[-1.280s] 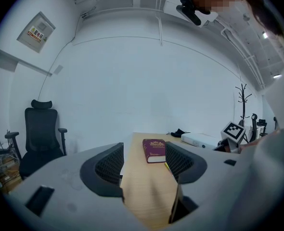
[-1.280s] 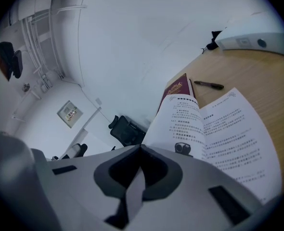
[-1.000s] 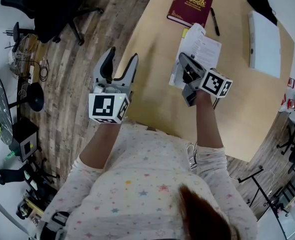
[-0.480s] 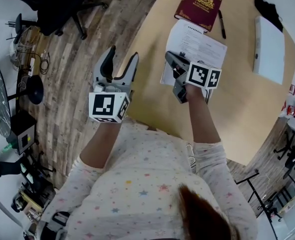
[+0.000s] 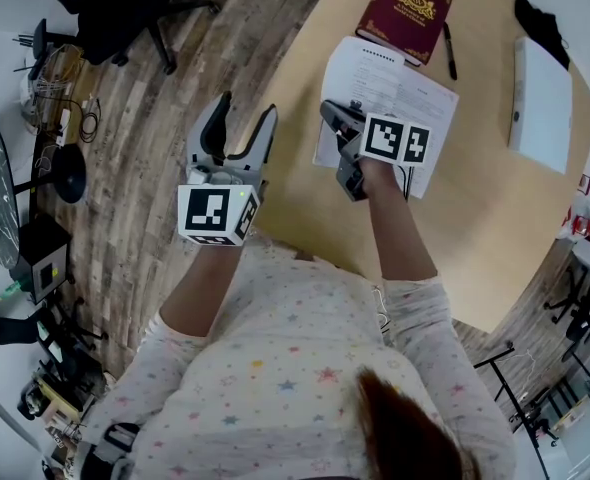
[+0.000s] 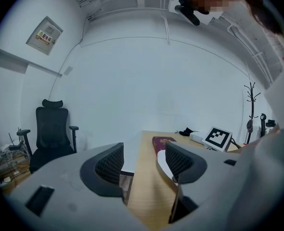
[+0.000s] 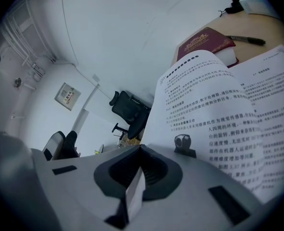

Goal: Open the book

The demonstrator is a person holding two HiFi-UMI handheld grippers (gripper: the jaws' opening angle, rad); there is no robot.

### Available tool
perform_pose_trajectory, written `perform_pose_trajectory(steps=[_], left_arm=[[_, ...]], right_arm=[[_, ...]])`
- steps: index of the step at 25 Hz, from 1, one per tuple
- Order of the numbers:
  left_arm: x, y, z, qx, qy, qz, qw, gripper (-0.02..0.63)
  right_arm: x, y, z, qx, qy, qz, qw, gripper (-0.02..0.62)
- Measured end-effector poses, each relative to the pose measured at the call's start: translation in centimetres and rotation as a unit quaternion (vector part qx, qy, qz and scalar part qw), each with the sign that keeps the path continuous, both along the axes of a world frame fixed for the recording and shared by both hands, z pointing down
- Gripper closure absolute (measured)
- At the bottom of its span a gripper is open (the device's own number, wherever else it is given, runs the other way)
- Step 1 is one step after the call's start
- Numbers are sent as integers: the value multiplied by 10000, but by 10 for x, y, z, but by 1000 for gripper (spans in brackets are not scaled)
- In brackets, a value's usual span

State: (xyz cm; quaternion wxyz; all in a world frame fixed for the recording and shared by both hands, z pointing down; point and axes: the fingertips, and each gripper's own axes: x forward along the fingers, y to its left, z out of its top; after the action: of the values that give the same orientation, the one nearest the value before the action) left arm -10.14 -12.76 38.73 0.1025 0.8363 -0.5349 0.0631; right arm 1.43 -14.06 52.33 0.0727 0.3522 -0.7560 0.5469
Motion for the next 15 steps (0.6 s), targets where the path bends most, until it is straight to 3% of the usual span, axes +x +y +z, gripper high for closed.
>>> perform_pose_trajectory(steps=[15], left_arm=[[-13,0,-1,18,-34,-119,9999,336]], right_arm=[[-37,-12,16,-269,-39,-178,9995,595]])
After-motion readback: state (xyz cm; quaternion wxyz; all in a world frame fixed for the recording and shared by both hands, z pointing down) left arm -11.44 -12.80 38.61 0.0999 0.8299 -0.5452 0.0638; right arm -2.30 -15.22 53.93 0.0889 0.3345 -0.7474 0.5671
